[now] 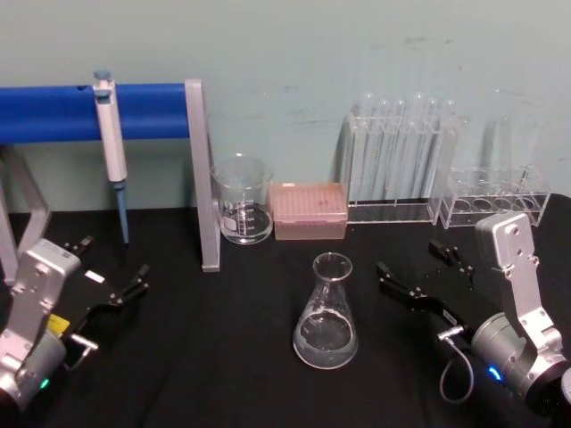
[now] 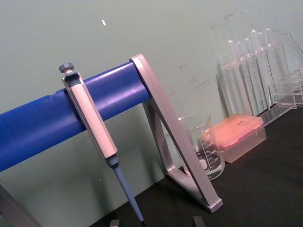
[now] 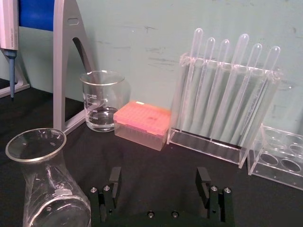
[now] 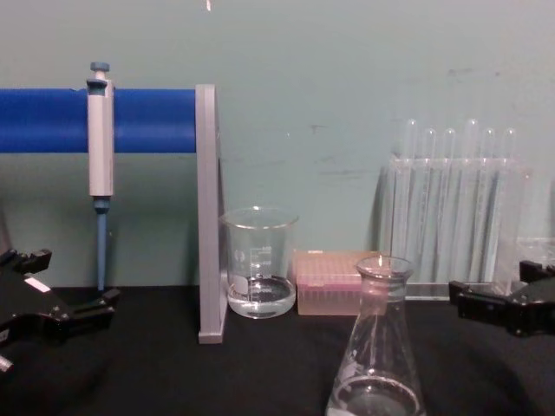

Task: Grasp the erlenmeyer flask with one hand, shake it three times, then place it back.

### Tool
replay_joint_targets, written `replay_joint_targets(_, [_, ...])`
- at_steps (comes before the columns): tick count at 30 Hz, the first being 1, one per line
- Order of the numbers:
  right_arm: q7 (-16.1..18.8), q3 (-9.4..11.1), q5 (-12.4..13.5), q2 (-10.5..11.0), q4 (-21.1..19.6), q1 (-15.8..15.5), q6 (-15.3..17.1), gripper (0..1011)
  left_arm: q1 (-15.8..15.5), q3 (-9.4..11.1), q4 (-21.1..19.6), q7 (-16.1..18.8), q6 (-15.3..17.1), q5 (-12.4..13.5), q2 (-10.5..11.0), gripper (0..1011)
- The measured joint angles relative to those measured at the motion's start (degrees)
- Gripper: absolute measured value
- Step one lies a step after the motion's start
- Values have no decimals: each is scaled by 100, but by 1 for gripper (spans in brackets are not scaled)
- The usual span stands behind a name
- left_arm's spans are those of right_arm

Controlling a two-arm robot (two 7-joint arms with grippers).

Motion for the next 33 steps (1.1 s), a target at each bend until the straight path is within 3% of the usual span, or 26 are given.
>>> replay_joint_targets(33, [13, -7, 22, 12, -11, 0, -5, 1000, 0, 0, 0, 0, 0, 0, 0, 1001])
